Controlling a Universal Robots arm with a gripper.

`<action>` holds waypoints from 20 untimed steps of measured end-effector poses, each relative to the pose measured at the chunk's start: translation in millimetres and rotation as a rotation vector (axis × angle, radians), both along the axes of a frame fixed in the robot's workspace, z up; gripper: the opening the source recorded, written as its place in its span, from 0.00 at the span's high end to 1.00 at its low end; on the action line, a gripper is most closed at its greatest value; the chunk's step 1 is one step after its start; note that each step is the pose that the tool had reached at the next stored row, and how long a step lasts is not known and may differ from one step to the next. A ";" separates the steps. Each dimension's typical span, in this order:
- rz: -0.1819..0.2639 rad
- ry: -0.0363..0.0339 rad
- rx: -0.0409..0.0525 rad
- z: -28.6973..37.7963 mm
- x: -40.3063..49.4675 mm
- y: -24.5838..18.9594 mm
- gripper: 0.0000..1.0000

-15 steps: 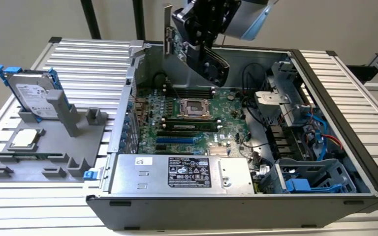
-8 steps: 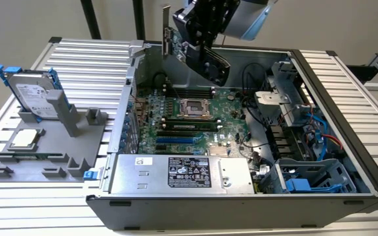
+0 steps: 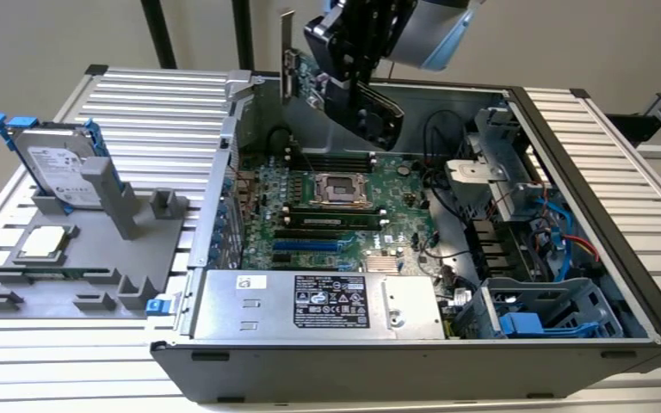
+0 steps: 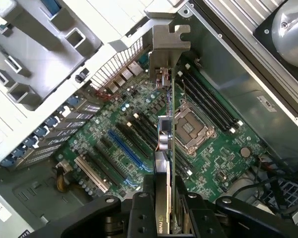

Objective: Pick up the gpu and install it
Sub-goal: 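Insert the gpu into the slot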

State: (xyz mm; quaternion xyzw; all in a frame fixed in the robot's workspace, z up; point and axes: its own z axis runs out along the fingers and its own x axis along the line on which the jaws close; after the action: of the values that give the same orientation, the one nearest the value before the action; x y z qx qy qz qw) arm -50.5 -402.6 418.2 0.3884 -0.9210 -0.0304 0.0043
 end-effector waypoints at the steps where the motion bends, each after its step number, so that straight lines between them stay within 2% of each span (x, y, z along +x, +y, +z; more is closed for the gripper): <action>1: 0.006 0.0000 0.0000 0.0 0.0 0.0 1.00; 20: 0.125 0.0000 0.0000 0.0 0.0 0.0 1.00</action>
State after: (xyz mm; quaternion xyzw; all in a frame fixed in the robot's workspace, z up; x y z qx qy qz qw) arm -50.5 -402.6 418.2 0.4450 -0.8950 -0.0300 0.0061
